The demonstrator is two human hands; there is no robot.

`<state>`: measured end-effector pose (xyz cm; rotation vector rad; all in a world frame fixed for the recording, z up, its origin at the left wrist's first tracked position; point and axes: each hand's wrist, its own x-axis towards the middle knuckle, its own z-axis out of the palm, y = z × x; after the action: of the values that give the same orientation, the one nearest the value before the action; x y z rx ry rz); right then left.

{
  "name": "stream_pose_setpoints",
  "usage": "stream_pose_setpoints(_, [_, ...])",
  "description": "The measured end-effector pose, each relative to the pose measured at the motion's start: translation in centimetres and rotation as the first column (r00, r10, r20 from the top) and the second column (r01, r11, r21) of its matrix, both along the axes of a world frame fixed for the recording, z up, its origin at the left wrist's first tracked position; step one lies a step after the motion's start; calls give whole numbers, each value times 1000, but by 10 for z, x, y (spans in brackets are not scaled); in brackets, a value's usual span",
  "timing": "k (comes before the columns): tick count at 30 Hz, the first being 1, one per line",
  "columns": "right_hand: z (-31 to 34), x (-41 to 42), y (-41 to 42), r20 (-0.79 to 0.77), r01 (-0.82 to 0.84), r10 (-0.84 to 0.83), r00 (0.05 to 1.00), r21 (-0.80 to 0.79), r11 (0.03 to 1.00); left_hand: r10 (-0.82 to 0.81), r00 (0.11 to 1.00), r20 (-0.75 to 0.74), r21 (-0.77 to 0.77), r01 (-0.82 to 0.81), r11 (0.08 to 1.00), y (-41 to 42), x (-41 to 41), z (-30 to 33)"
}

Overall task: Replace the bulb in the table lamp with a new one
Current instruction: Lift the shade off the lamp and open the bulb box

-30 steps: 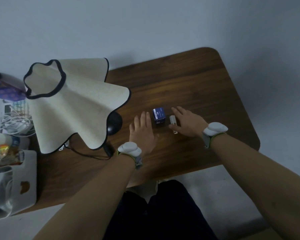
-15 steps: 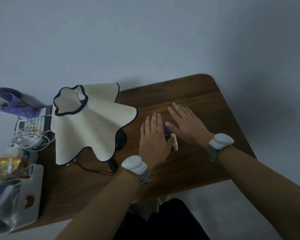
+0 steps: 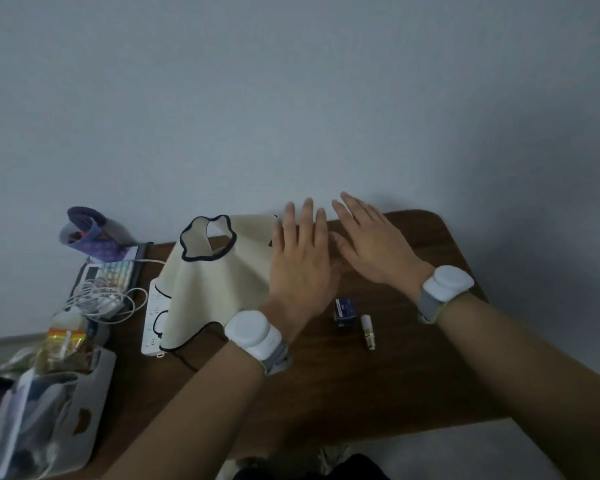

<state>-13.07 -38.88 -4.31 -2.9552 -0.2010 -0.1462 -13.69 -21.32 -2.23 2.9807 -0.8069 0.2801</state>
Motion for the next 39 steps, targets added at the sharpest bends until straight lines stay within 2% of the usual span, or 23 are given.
stream_pose_setpoints(4, [24, 14, 34, 44, -88, 85, 995, 68, 994, 91, 989, 114, 34, -95, 995, 34, 8, 21])
stream_pose_setpoints(8, [39, 27, 75, 51, -210, 206, 977, 100, 973, 222, 970, 99, 26, -226, 974, 72, 18, 32])
stream_pose_setpoints(14, [40, 42, 115, -39, -342, 348, 937, 112, 933, 379, 925, -36, -50, -380, 924, 113, 27, 35])
stream_pose_setpoints(18, [40, 53, 132, -162, -383, 401, 902, 134, 914, 409, 886, -219, -62, -431, 900, 145, 28, 34])
stream_pose_setpoints(21, [43, 63, 137, -220, -422, 438, 872, 117, 899, 389, 859, -334, -48, -428, 903, 161, 30, 35])
stream_pose_setpoints(25, [44, 76, 140, -248, -446, 455, 856, 92, 890, 338, 859, -384, -78, -395, 915, 172, 32, 36])
stream_pose_setpoints(28, [40, 78, 141, -254, -454, 459, 851, 81, 887, 286, 882, -374, 0, -308, 951, 176, 33, 35])
stream_pose_setpoints(32, [37, 77, 141, -223, -469, 465, 857, 38, 882, 273, 925, -264, 147, -241, 959, 176, 31, 34])
stream_pose_setpoints(34, [36, 76, 141, -204, -473, 465, 862, 9, 881, 257, 932, -254, 161, -221, 962, 175, 31, 34])
stream_pose_setpoints(39, [37, 73, 144, -184, -469, 456, 871, -32, 883, 181, 918, -352, 131, -143, 981, 174, 34, 38])
